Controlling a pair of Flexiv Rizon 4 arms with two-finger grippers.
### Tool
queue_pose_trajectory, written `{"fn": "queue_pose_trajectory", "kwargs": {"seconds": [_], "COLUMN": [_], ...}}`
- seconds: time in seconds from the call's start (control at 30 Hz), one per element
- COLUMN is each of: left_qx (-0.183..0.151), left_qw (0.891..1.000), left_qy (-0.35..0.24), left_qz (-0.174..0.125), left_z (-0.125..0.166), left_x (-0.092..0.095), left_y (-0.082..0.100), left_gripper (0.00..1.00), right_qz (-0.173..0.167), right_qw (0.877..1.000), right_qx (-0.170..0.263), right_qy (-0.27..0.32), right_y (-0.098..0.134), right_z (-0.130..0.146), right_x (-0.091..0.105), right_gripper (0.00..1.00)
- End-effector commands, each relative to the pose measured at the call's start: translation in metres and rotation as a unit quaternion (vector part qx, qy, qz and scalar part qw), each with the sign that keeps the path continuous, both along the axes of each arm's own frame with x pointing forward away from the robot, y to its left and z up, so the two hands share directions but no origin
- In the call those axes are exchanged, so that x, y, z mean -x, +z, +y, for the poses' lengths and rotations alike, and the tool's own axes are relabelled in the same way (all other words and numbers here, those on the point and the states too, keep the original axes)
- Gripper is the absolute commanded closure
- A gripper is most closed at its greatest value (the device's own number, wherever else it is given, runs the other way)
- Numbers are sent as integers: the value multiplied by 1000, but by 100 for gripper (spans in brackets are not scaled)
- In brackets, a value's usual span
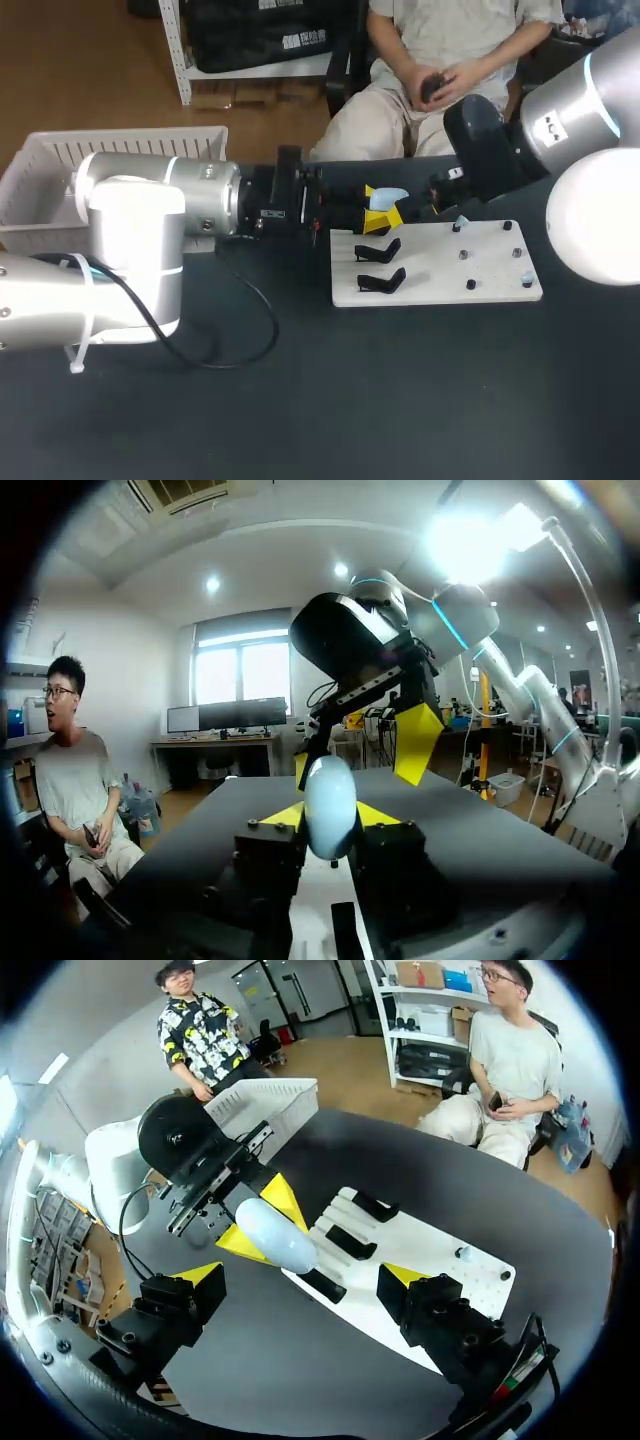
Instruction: Pick up each earbud case from the left stands, insert the matching earbuds, close the lid, and place the case in the box.
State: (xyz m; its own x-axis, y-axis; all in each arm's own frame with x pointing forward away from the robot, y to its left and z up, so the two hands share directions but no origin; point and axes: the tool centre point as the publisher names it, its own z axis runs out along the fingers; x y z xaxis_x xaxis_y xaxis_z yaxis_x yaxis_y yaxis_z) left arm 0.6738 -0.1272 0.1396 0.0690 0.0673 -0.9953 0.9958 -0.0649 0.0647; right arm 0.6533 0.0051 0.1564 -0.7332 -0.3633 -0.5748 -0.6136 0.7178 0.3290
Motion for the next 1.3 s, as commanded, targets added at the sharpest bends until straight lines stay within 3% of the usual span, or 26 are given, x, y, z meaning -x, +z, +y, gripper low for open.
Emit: {"fn": "queue_pose_trajectory", "kwargs": {"seconds": [0.03,0.53,0.9,1.13,1.3], "left_qx": [2,2,2,6,15], "left_qw": [1000,1000,1000,1000,1000], "left_qy": [0,0,0,-1,0], "left_qz": [-1,-1,-1,-2,-4], "left_z": [0,0,0,1,3], "left_x": [-1,-1,-1,0,2], "left_y": [-1,-1,-1,-1,-1], "left_gripper": [100,100,100,100,100], "right_qz": [4,13,-21,-46,-39], "right_qw": [1000,1000,999,995,988], "right_qx": [4,9,-11,62,127], "right_qy": [-2,-23,-49,-64,-82], "right_y": [-2,-5,16,27,20], "right_z": [4,-4,-18,-49,-77], "right_x": [-9,-24,-28,-29,-26], "right_gripper": [0,0,0,0,0]}}
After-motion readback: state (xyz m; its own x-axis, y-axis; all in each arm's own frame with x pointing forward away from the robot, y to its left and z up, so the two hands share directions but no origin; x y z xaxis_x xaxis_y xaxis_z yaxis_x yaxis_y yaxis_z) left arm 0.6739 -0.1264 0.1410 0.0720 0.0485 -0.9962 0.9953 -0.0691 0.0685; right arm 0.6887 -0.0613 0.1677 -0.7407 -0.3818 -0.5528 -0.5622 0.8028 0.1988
